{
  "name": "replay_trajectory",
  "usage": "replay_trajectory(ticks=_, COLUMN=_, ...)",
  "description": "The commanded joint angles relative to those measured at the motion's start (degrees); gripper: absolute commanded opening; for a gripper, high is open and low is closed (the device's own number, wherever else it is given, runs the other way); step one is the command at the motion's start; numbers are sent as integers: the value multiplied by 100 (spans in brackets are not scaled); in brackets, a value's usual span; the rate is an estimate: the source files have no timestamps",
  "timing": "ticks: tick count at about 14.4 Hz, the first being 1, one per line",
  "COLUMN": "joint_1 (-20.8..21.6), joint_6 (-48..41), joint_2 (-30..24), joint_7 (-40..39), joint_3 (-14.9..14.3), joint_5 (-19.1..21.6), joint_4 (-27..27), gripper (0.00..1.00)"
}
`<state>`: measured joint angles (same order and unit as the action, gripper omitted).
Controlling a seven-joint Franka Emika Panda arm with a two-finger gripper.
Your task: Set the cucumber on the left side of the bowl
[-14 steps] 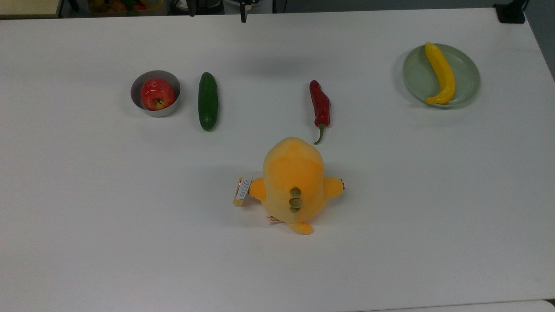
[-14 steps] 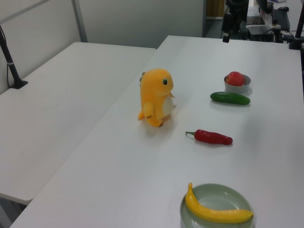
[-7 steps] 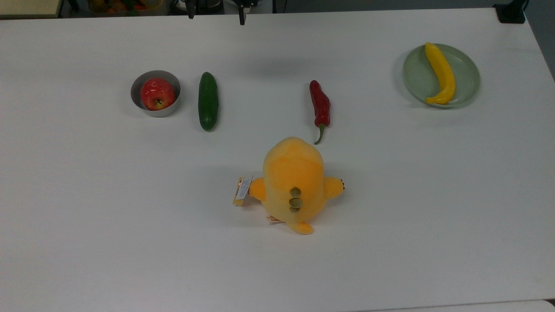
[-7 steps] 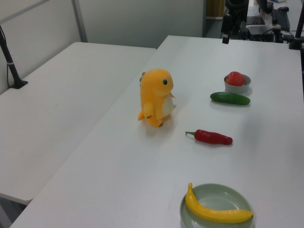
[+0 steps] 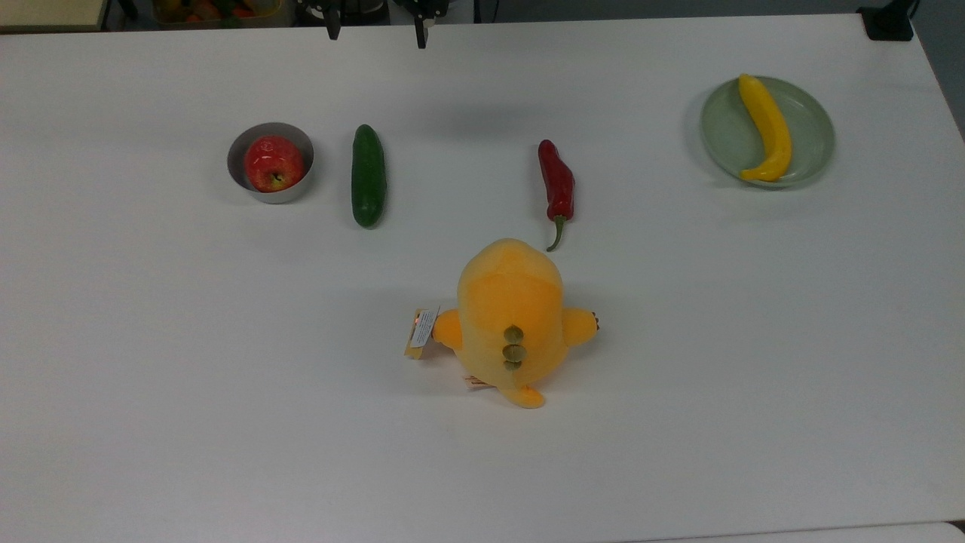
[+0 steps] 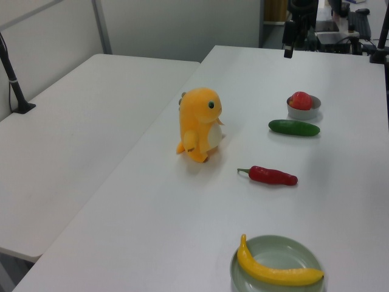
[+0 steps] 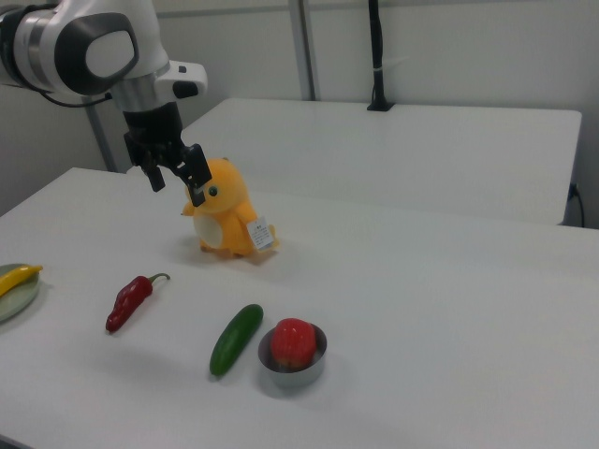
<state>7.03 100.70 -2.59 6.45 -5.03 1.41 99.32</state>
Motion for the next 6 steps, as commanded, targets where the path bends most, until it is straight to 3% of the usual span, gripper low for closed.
replay_trajectory(ticks=1, joint_1=9, joint_6=160, joint_2=-31, joint_7=-328, joint_3=-94, joint_5=158, joint_4=88, gripper=100)
replay_trajectory(ticks=6, joint_1=17, joint_6=160, joint_2=-31, joint_7=-355, joint_3=-94, joint_5=167, joint_4=97, gripper=100)
